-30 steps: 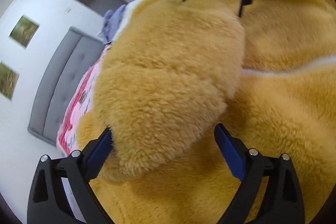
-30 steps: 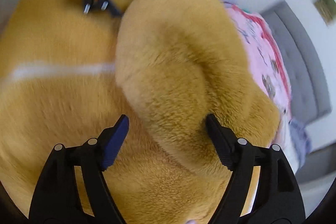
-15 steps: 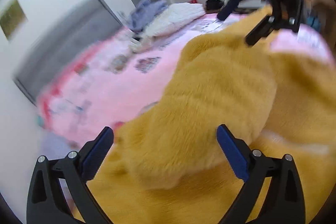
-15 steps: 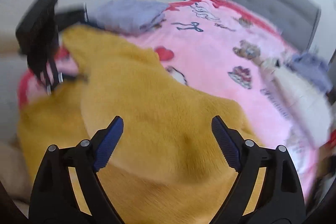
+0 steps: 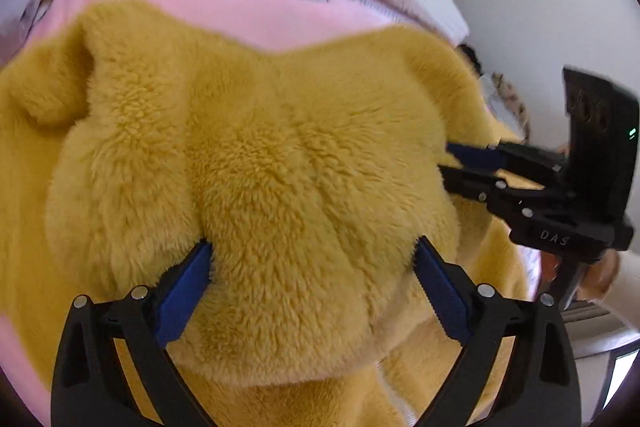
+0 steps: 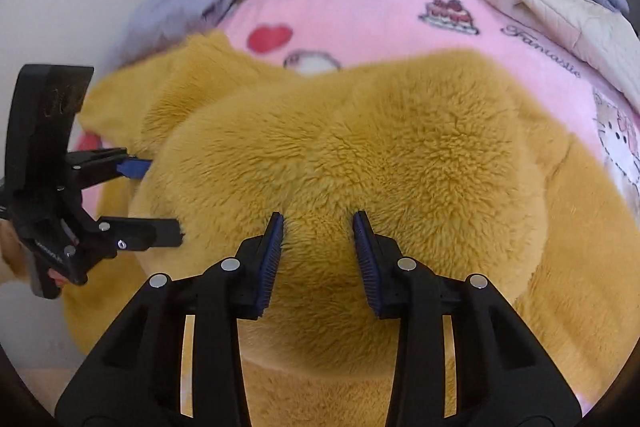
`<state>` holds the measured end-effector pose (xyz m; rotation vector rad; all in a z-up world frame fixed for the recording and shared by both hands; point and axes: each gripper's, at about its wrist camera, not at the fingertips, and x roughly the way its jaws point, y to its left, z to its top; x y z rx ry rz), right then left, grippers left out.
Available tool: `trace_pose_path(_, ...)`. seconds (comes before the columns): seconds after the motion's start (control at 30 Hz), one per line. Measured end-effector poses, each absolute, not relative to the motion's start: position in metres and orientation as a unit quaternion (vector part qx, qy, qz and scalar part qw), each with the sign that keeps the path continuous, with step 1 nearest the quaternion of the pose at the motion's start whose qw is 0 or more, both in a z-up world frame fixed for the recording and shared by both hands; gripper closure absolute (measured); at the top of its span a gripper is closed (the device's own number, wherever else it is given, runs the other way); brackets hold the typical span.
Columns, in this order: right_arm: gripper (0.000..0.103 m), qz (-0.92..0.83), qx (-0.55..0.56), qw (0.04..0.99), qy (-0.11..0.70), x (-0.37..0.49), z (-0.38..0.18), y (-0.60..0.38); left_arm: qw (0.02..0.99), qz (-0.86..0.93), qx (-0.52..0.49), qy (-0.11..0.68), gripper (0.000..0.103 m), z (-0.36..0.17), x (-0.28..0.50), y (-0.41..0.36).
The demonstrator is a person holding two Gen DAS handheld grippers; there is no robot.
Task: Fold large clothes
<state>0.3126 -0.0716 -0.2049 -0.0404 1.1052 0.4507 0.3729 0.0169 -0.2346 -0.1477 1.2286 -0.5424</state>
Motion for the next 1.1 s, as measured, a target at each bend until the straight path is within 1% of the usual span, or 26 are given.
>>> trace_pose_path(0.1,0.069,0.198,-0.040,0.833,0.516,0.299,-0.216,-0.065,0.801,-0.227,-0.029,0.554,0.008,-0.248,0.361,0.010)
trace_pose_path(0.17,0.069,0.187,-0.053,0.835,0.514,0.297,-0.223,-0.062,0.809,-0.208,-0.036,0.548,0.007,-0.262,0.365,0.010)
trace_pose_path(0.23,0.069,0.172,-0.040,0.832,0.525,0.301,-0.232,-0.064,0.812,-0.198,-0.035,0.548,0.005,-0.270,0.371,0.008)
trace_pose_path(0.37,0.069,0.141,-0.038,0.832,0.535,0.317,-0.240,-0.064,0.816,-0.178,-0.013,0.550,0.005,-0.271,0.385,-0.005)
trace_pose_path(0.53,0.069,0.134,-0.037,0.819,0.556,0.334,-0.246,-0.062,0.808,-0.196,-0.023,0.555,0.005,-0.272,0.394,0.004)
trace_pose_path(0.67,0.069,0.133,-0.027,0.823,0.551,0.332,-0.242,-0.064,0.811,-0.189,-0.014,0.553,0.005,-0.267,0.392,0.002)
trace_pose_path(0.77,0.064,0.154,0.011,0.839,0.522,0.323,-0.219,-0.073,0.833,-0.198,-0.022,0.516,0.005,-0.246,0.385,0.007)
trace_pose_path(0.8,0.060,0.162,0.026,0.845,0.510,0.318,-0.210,-0.077,0.836,-0.202,-0.026,0.509,0.005,-0.240,0.381,0.009)
trace_pose_path(0.83,0.052,0.175,0.045,0.851,0.493,0.313,-0.198,-0.082,0.840,-0.210,-0.035,0.499,0.005,-0.229,0.377,0.015)
trace_pose_path(0.87,0.048,0.183,0.064,0.861,0.470,0.306,-0.183,-0.088,0.844,-0.217,-0.045,0.489,0.005,-0.219,0.374,0.022)
trace_pose_path(0.93,0.035,0.184,0.085,0.880,0.431,0.297,-0.161,-0.101,0.852,-0.226,-0.064,0.468,0.005,-0.200,0.372,0.039)
trace_pose_path(0.97,0.032,0.179,0.089,0.886,0.419,0.296,-0.153,-0.107,0.858,-0.220,-0.073,0.458,0.005,-0.190,0.375,0.050)
trace_pose_path(1.0,0.025,0.168,0.094,0.891,0.411,0.299,-0.144,-0.117,0.862,-0.212,-0.081,0.454,0.005,-0.184,0.379,0.061)
trace_pose_path(1.1,0.024,0.136,0.075,0.888,0.432,0.331,-0.140,-0.144,0.835,-0.236,-0.123,0.482,0.005,-0.179,0.412,0.091)
